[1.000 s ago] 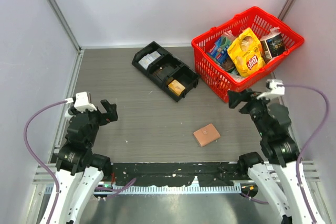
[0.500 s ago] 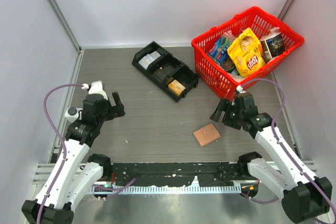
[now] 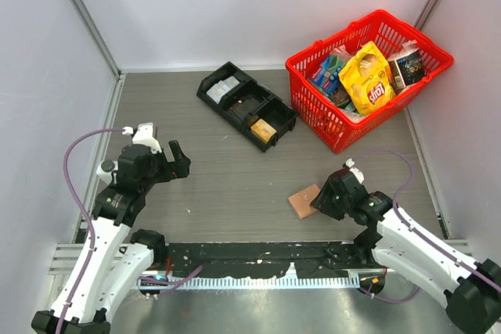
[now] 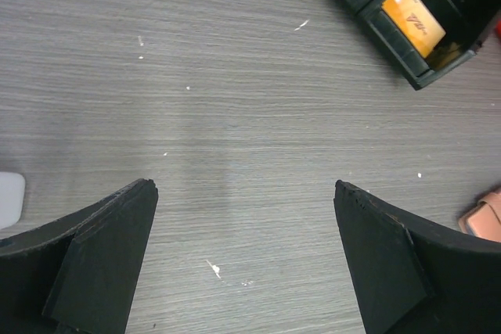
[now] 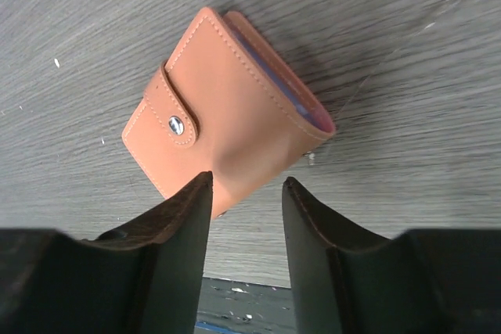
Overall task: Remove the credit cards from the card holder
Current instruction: Open the card holder at the center of the board.
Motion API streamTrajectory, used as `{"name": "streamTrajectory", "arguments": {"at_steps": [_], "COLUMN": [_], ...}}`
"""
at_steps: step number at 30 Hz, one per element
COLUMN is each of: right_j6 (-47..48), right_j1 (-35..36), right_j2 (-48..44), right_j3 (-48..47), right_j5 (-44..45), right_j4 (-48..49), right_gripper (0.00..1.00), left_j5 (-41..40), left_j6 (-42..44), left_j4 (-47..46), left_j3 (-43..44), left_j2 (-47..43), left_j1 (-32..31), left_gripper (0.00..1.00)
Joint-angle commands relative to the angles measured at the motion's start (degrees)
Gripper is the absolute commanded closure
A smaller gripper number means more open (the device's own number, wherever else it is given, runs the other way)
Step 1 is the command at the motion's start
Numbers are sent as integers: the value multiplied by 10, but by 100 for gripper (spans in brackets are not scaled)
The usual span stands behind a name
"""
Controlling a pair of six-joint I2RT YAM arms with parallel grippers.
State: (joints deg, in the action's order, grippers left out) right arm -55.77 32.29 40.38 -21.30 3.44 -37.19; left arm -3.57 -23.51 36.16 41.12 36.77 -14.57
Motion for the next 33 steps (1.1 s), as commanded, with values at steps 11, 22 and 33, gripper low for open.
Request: {"name": "streamTrajectory", "arguments": {"at_steps": [11,22,33], "right_j6": [35,178,22], "right_j1": [160,182,179], "right_j2": [364,412,248], "right_j3": [-149,-282,-130], "right_j5": [79,101,163], "right_j4": [227,215,279], "right_gripper": [57,33,6], "left_j5": [112,139,55], "left_j6": [18,-51,-64], "left_j4": [-47,-82,-109], "left_j3": [2,12,87], "left_j2": [0,83,268], "left_j1": [-1,-67,-210], "left_gripper": [0,0,0]}}
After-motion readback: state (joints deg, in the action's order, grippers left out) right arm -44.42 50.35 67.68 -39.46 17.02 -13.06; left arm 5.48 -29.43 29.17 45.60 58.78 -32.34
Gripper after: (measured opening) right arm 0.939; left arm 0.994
